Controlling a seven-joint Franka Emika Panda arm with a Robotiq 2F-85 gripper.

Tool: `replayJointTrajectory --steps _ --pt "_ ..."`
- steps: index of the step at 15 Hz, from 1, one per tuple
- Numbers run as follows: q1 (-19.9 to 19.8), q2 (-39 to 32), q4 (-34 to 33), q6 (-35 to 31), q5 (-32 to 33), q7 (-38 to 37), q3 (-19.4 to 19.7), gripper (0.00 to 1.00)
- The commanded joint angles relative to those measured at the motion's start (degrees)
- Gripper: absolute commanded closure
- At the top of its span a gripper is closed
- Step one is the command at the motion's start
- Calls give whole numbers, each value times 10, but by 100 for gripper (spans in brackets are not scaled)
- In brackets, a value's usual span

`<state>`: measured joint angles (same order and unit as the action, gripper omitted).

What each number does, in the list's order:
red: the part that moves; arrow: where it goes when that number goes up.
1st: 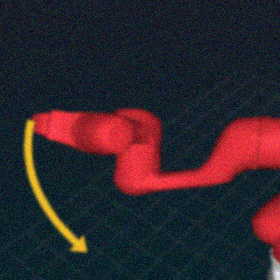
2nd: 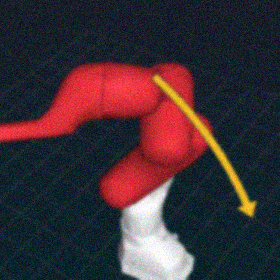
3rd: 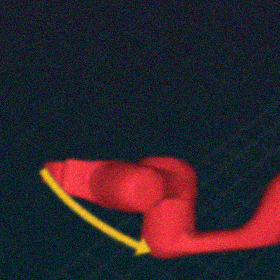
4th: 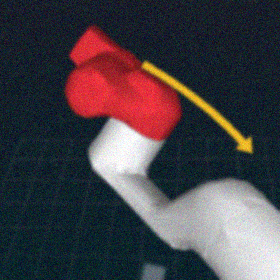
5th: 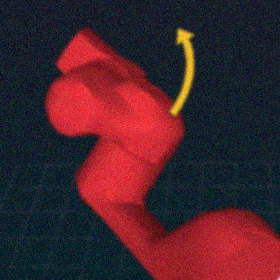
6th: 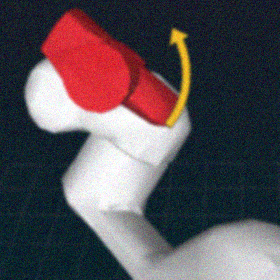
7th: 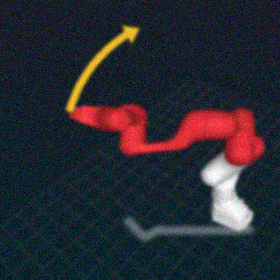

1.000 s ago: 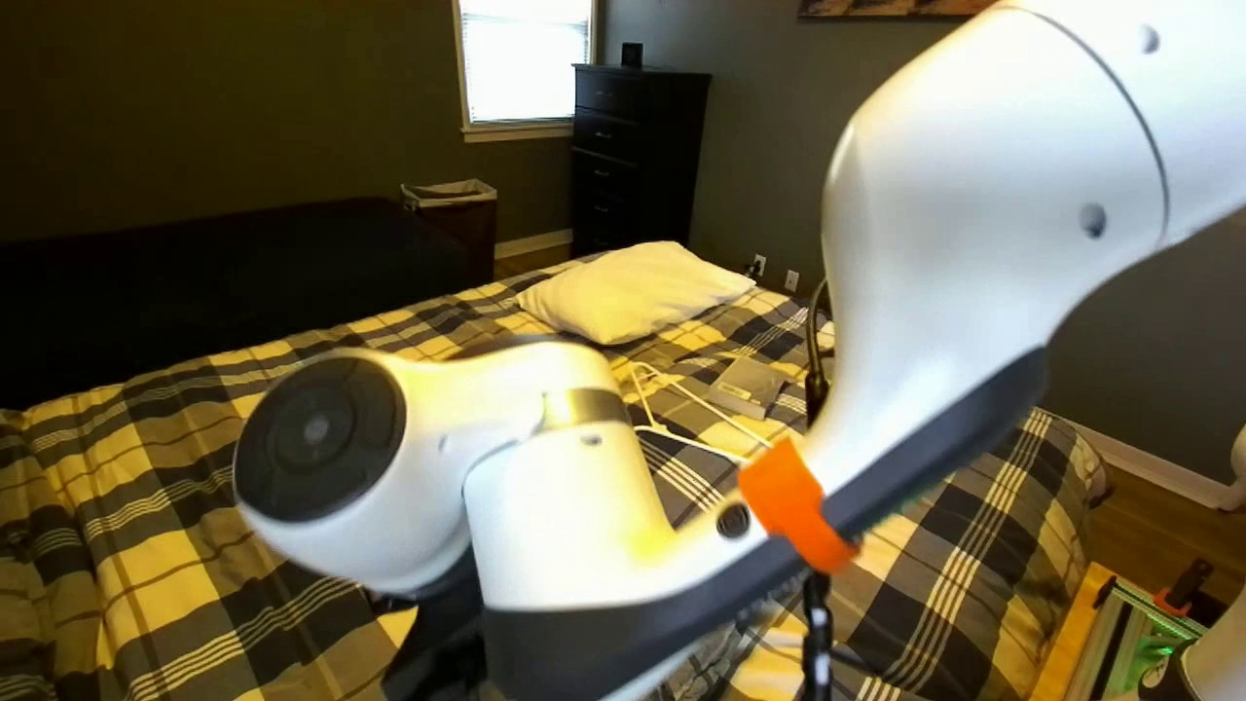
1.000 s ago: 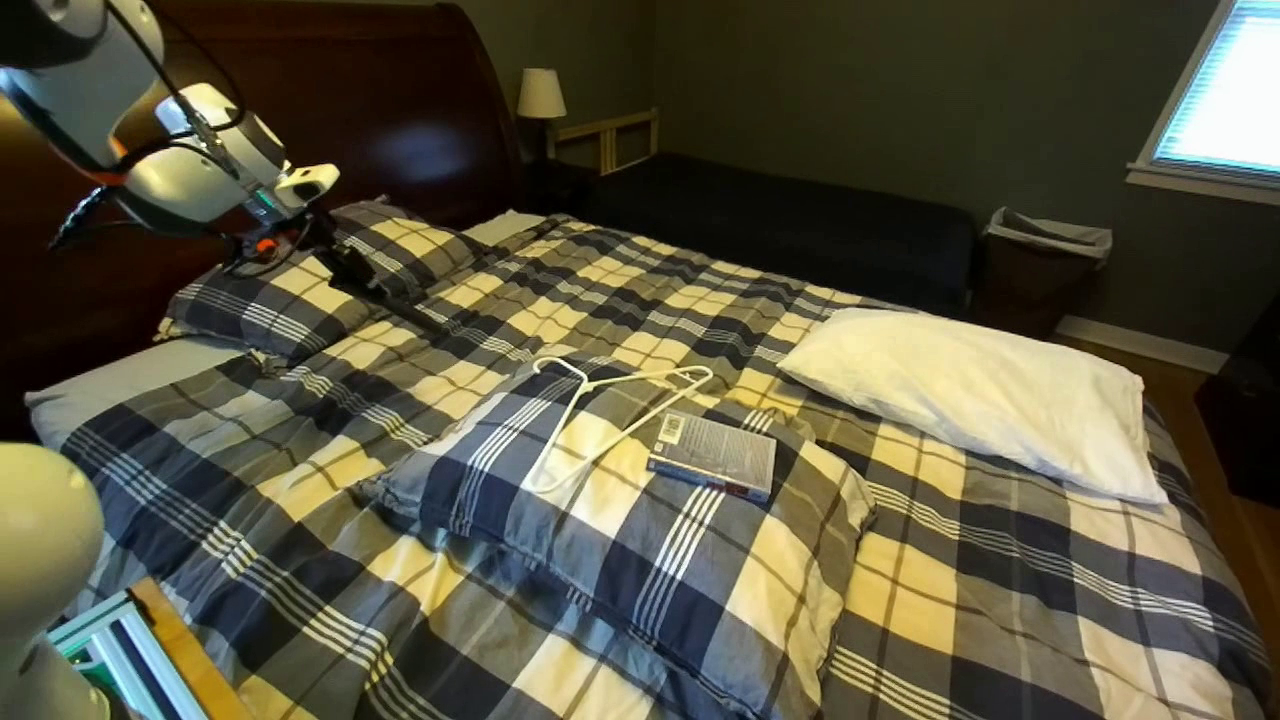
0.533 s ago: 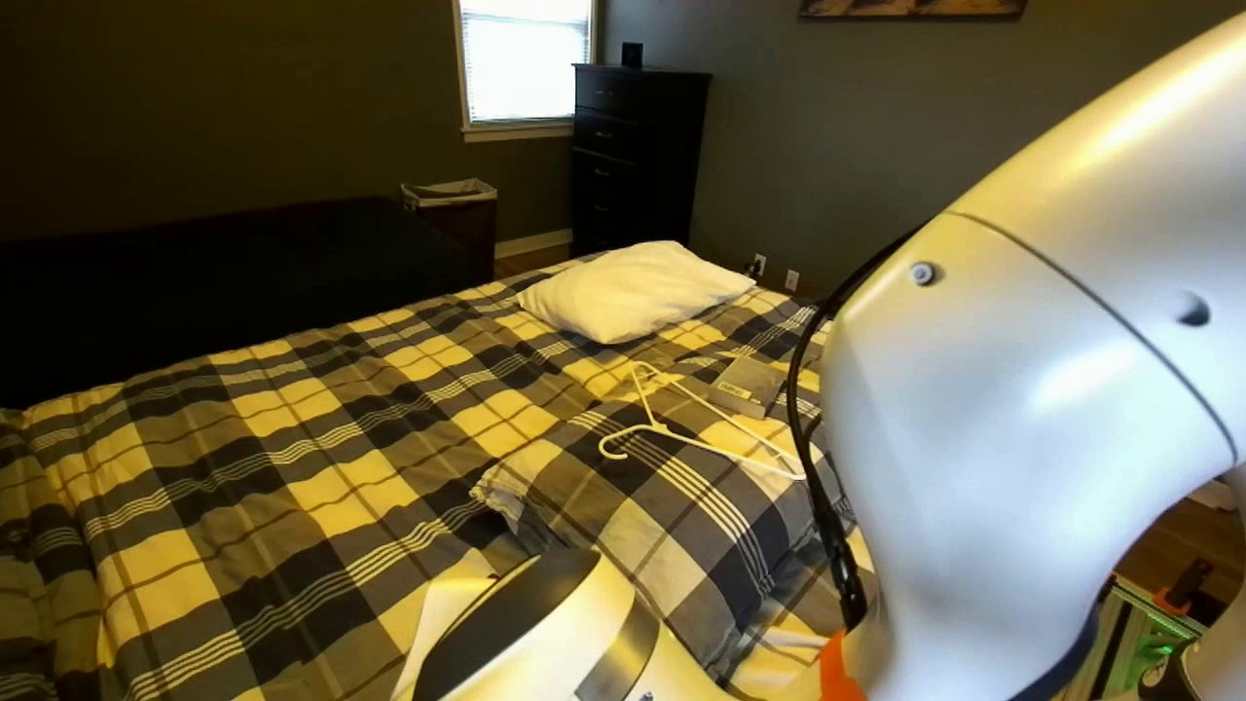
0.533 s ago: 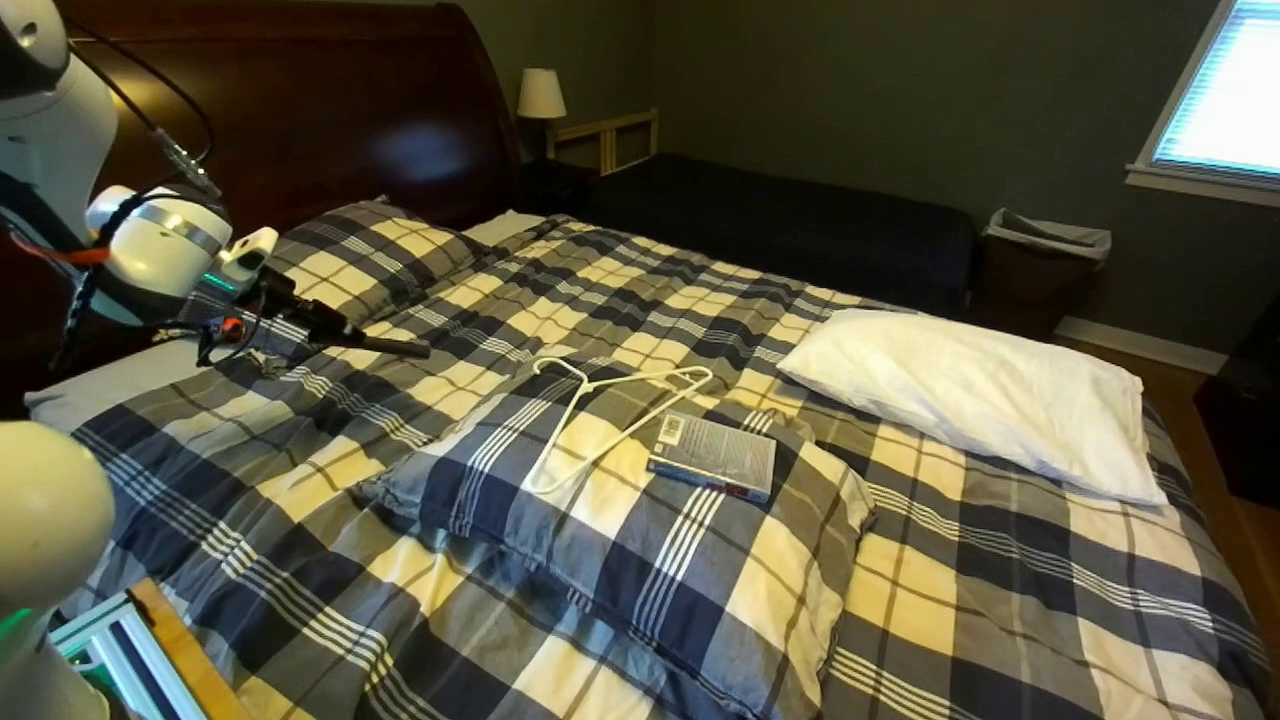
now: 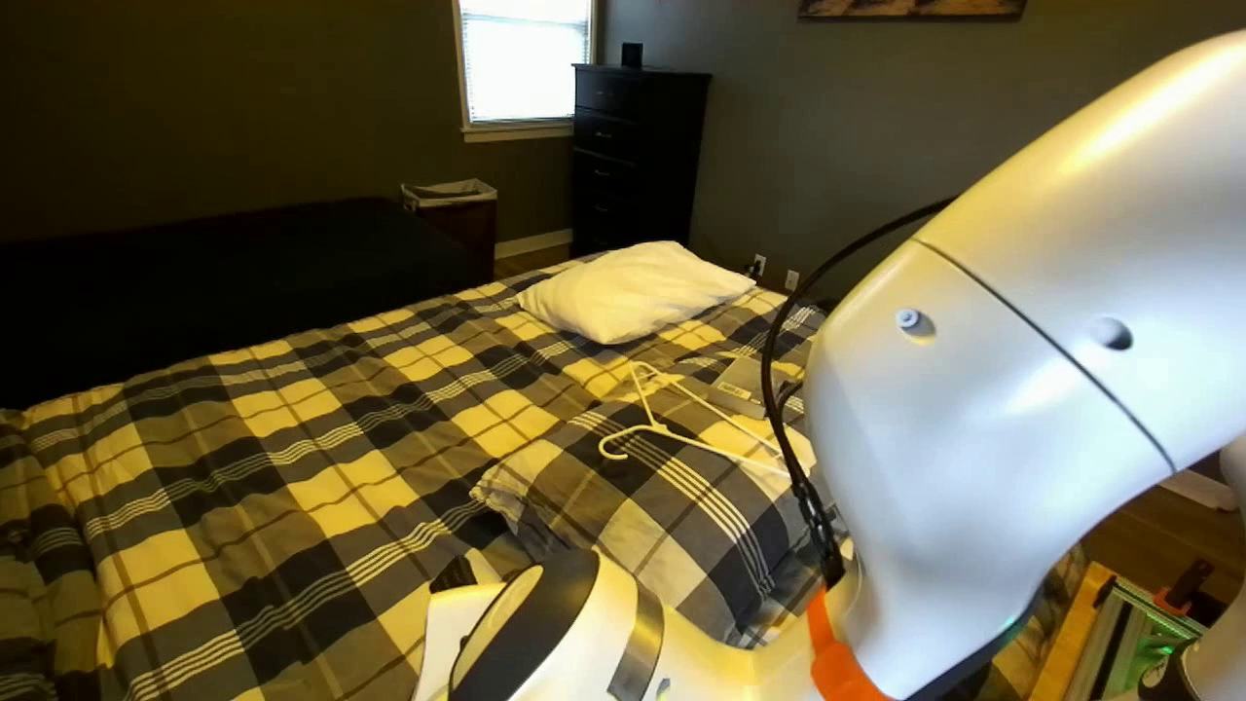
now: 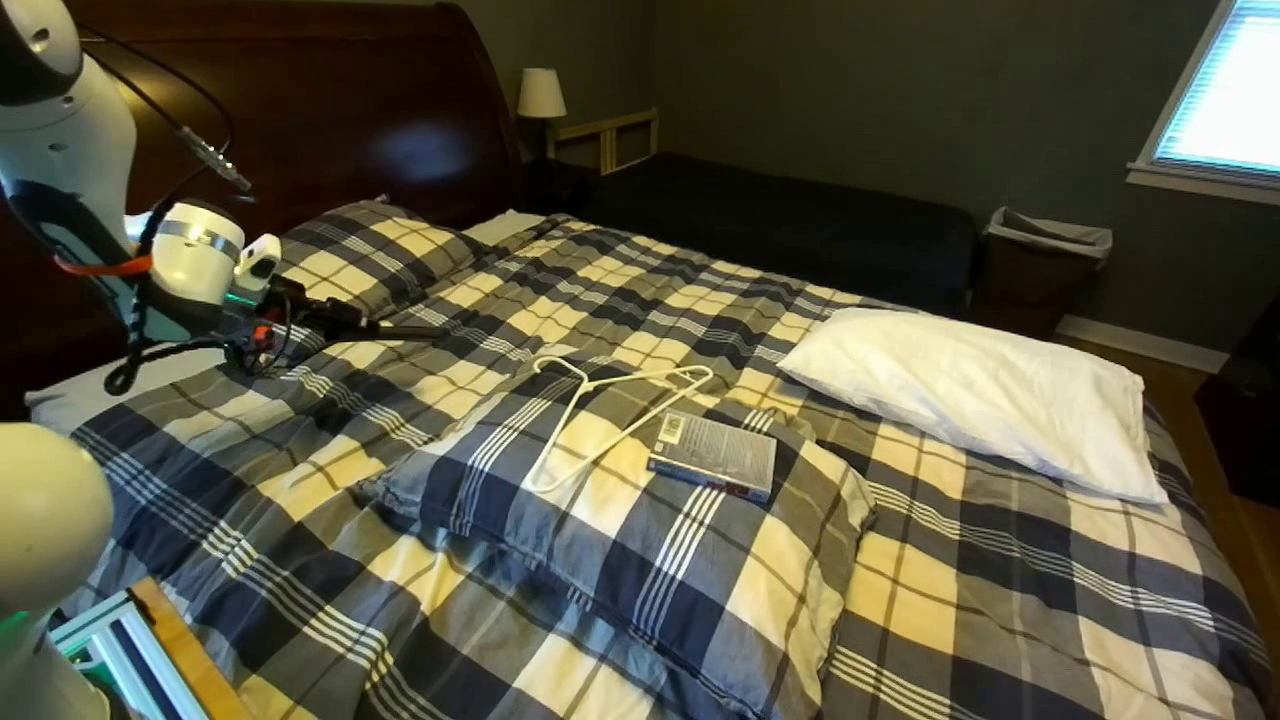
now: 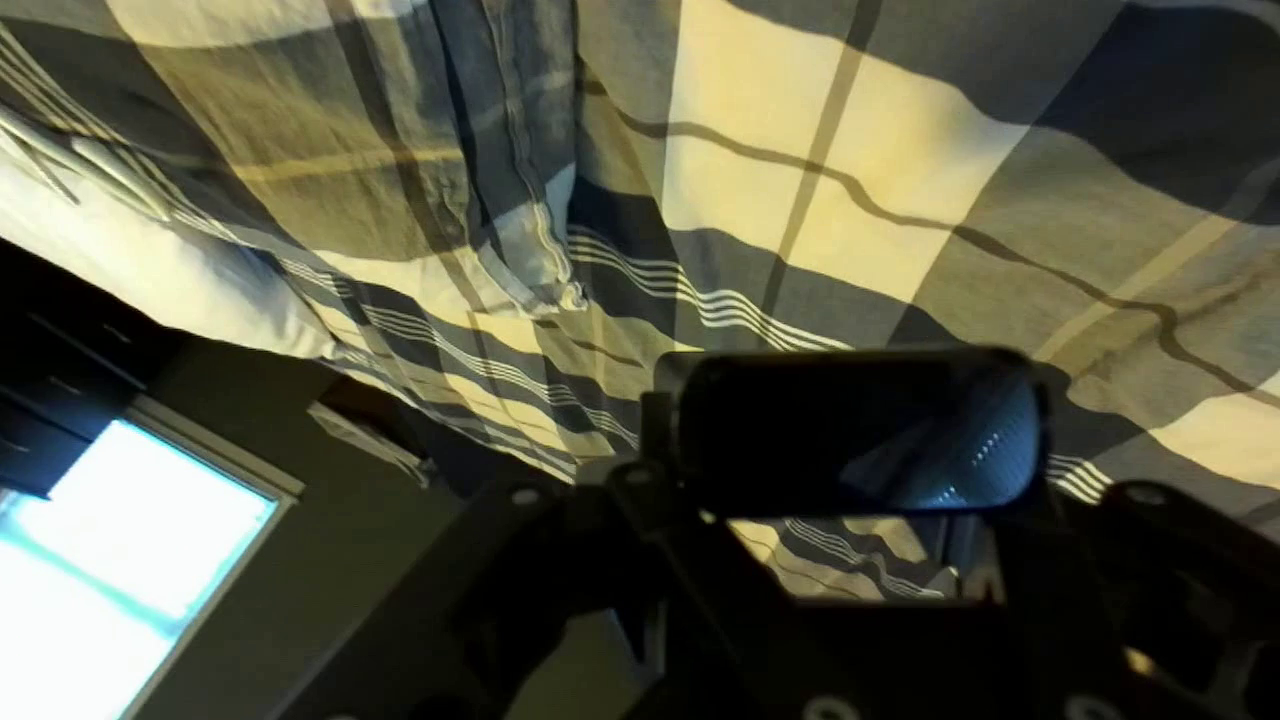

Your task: Remove the remote control from the top of the pillow and put it on the bed.

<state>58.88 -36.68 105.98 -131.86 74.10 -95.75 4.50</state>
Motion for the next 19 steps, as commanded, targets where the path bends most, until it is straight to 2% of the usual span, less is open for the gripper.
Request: replayJointTrajectory --steps 1,3,5,7,8,9,12,14,17,18,19 --pt "-53 -30 8 -47 131 -96 -29 71" --pt "-88 -63 -10 -45 159 -122 -57 71" --pt "-115 -89 -24 -14 138 -117 -91 71" --pt "-138 -117 -43 -1 116 -80 -120 71" --pt "-148 -128 -51 0 113 -66 -131 21" --pt "-155 -132 -53 11 100 -55 -142 20" --pt "-176 -93 -10 54 35 -25 -174 0" --pt "-176 -47 34 131 -29 -31 -187 0" --pt "-188 29 109 173 -90 -102 -203 0" --pt "-178 -35 37 162 -56 -61 -193 0" --pt "-179 -18 51 167 -60 -63 -197 0"
